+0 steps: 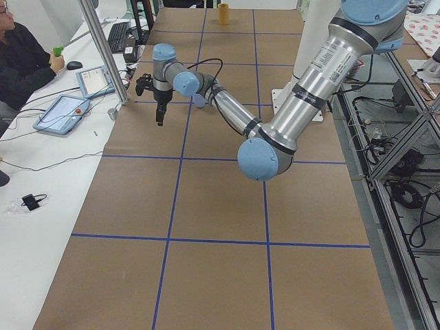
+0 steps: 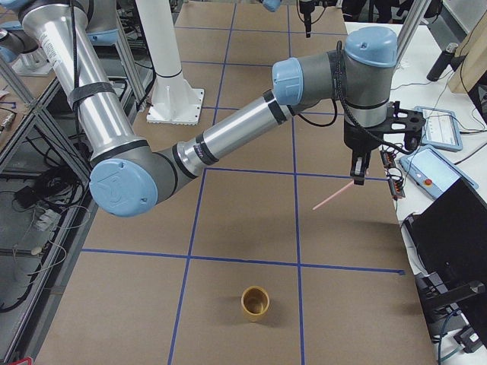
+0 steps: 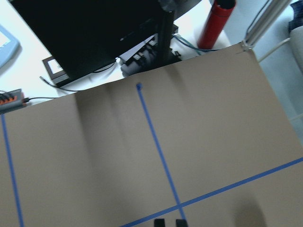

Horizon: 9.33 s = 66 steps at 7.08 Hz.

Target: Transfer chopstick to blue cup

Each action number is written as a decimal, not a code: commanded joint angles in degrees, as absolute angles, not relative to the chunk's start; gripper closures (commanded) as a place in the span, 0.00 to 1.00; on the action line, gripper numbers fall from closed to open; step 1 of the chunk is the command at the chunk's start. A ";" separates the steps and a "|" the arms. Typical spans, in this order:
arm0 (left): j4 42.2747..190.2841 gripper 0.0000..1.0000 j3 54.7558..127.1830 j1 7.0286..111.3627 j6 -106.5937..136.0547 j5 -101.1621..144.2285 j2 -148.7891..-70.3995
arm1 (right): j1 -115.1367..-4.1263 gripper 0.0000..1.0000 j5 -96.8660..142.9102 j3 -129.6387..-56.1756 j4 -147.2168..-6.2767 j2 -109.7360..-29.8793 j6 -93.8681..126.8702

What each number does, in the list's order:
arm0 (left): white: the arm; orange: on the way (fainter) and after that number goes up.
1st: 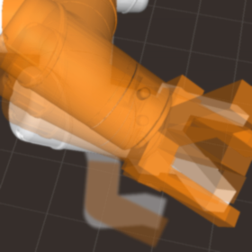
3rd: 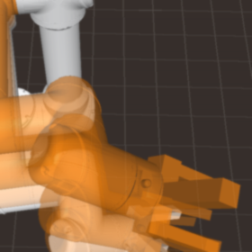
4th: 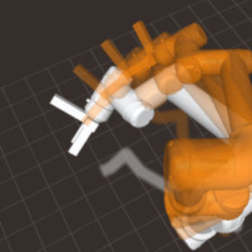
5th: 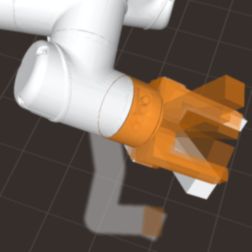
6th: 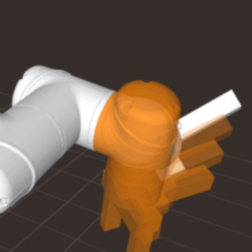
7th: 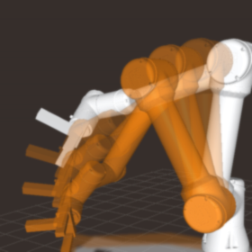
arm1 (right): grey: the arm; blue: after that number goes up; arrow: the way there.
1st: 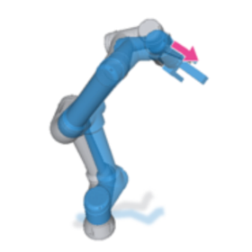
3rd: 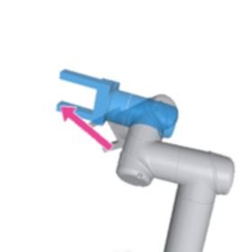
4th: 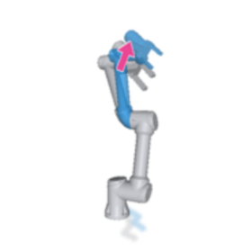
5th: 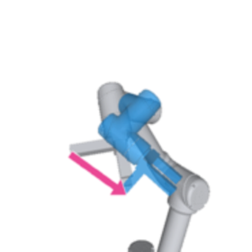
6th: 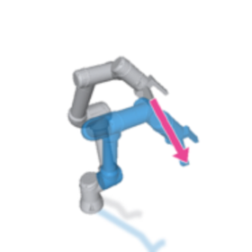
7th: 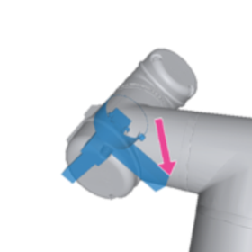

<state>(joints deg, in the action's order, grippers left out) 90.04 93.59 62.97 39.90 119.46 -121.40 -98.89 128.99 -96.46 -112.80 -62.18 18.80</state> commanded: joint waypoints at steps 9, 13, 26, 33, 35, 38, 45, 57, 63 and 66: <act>93.85 0.02 86.77 84.73 -5.89 123.93 -98.70 | -56.03 1.00 121.08 -107.94 -109.46 -46.24 60.76; 95.27 0.02 85.17 84.73 -5.71 123.93 -98.88 | -52.23 1.00 120.50 -96.53 -106.17 -36.50 65.71; 95.27 0.02 83.23 84.55 -5.80 123.93 -99.67 | -42.73 1.00 111.01 -84.46 -95.71 -32.69 71.54; 95.27 0.02 82.79 84.55 -5.80 123.84 -99.67 | -42.53 0.00 111.09 -87.17 -88.23 -36.82 74.89; 95.27 0.02 83.14 84.55 -5.97 123.92 -99.58 | -44.11 0.00 109.86 -101.07 -97.94 -44.51 66.94; 95.36 0.02 83.06 84.55 -6.06 123.93 -99.49 | -59.70 0.00 119.99 -114.41 -107.93 -60.66 44.71; 100.19 0.02 83.06 84.55 -8.00 124.28 -95.45 | -87.45 0.00 134.83 -104.36 -106.97 -87.98 -5.36; 90.09 0.02 90.70 89.47 -7.12 134.74 -91.85 | -88.59 0.00 133.15 -94.13 -101.07 -89.73 -4.83; 90.00 0.02 90.53 89.38 -7.12 134.65 -91.85 | -88.59 0.00 133.24 -94.22 -100.99 -90.18 -4.83; 90.09 0.02 90.26 89.38 -7.21 134.65 -91.85 | -88.59 0.00 134.38 -94.66 -101.07 -90.17 -4.83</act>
